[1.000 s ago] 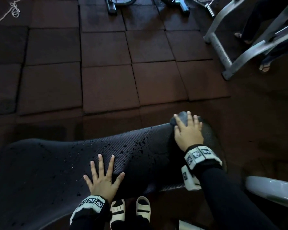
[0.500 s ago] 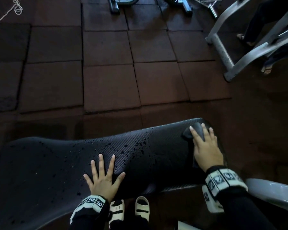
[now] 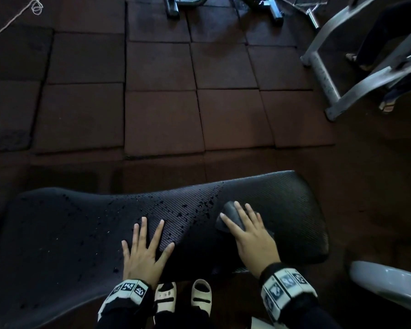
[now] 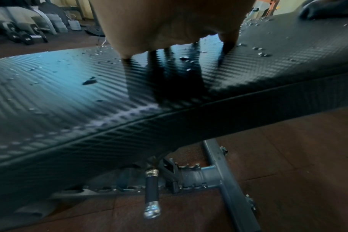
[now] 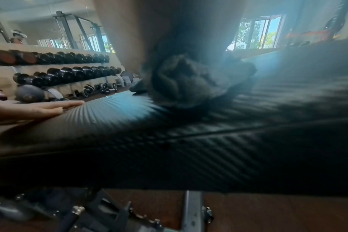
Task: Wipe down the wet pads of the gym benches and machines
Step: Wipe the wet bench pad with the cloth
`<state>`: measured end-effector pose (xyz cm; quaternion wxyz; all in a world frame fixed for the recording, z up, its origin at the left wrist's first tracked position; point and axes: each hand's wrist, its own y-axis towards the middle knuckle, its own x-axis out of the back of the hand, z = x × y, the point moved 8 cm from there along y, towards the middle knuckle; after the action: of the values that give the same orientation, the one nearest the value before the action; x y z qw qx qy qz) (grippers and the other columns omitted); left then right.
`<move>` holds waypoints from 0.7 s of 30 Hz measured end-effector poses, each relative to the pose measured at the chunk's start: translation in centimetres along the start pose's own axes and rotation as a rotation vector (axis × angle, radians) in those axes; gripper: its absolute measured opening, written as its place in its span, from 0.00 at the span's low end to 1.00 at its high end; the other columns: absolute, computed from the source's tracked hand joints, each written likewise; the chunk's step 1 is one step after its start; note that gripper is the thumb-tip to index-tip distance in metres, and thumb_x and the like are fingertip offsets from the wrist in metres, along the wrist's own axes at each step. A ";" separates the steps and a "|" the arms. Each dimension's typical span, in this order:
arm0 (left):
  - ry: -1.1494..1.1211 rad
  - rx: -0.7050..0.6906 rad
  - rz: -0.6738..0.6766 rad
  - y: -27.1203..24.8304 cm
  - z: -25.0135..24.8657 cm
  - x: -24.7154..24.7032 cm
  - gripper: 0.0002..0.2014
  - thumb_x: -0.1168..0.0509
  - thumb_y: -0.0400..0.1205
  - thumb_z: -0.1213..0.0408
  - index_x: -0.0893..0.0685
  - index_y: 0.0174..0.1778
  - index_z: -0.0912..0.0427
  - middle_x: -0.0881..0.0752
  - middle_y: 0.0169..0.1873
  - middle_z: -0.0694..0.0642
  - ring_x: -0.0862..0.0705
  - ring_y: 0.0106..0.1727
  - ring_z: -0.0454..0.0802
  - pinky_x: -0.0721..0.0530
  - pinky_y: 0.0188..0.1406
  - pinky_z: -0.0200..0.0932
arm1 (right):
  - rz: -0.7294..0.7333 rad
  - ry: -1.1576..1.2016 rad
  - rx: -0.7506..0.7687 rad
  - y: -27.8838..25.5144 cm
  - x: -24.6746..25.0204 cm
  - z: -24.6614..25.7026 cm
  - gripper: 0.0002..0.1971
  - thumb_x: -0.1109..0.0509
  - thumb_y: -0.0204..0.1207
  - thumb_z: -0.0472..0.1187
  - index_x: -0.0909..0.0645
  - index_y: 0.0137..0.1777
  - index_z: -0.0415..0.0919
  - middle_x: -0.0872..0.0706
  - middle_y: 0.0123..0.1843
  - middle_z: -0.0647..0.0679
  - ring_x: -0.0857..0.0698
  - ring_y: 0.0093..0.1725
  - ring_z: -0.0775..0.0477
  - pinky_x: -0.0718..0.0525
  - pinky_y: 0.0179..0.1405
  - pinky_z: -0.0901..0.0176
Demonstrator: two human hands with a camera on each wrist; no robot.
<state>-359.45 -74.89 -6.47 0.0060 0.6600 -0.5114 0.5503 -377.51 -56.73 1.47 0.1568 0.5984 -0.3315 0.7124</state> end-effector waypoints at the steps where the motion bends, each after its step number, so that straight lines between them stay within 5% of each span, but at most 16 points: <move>1: 0.013 -0.003 -0.003 0.0 0.6 0.1 0.42 0.77 0.65 0.20 0.63 0.78 0.28 0.77 0.76 0.38 0.78 0.77 0.39 0.68 0.79 0.59 | -0.010 -0.010 0.004 -0.5 0.1 -0.6 0.31 0.41 0.69 0.40 0.31 0.75 0.57 0.31 0.78 0.43 0.32 0.76 0.38 0.39 0.77 0.47; 6: -0.006 0.138 -0.043 -0.8 5.2 1.1 0.36 0.68 0.72 0.23 0.65 0.76 0.27 0.75 0.77 0.38 0.72 0.80 0.45 0.63 0.79 0.65 | -0.069 0.049 -0.115 1.6 1.5 -4.0 0.27 0.40 0.74 0.39 0.31 0.75 0.52 0.30 0.77 0.39 0.30 0.75 0.31 0.34 0.70 0.39; 13: -0.074 0.270 -0.020 -2.2 8.5 0.5 0.34 0.59 0.77 0.30 0.69 0.75 0.27 0.80 0.74 0.41 0.73 0.81 0.53 0.63 0.78 0.68 | -0.045 0.081 -0.255 8.9 2.4 -1.9 0.25 0.46 0.84 0.40 0.40 0.80 0.53 0.46 0.83 0.38 0.50 0.81 0.33 0.55 0.79 0.40; 17: -0.073 0.272 0.008 -2.0 8.5 0.2 0.33 0.60 0.78 0.31 0.73 0.73 0.27 0.83 0.72 0.41 0.77 0.79 0.53 0.66 0.77 0.68 | 0.079 0.048 -0.198 12.0 1.7 2.7 0.26 0.48 0.83 0.40 0.42 0.80 0.55 0.47 0.83 0.39 0.51 0.81 0.35 0.56 0.79 0.40; 21: -0.090 0.265 0.024 -2.0 8.5 0.1 0.33 0.65 0.74 0.29 0.74 0.71 0.26 0.85 0.71 0.41 0.77 0.79 0.53 0.67 0.77 0.68 | 0.134 0.022 0.027 12.9 0.1 10.6 0.30 0.46 0.80 0.37 0.45 0.81 0.56 0.51 0.84 0.41 0.54 0.82 0.36 0.58 0.79 0.40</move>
<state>-352.01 -78.90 -8.63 -0.1106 0.6728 -0.4418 0.5830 -377.59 -73.16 -1.44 0.1045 0.5690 -0.3594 0.7323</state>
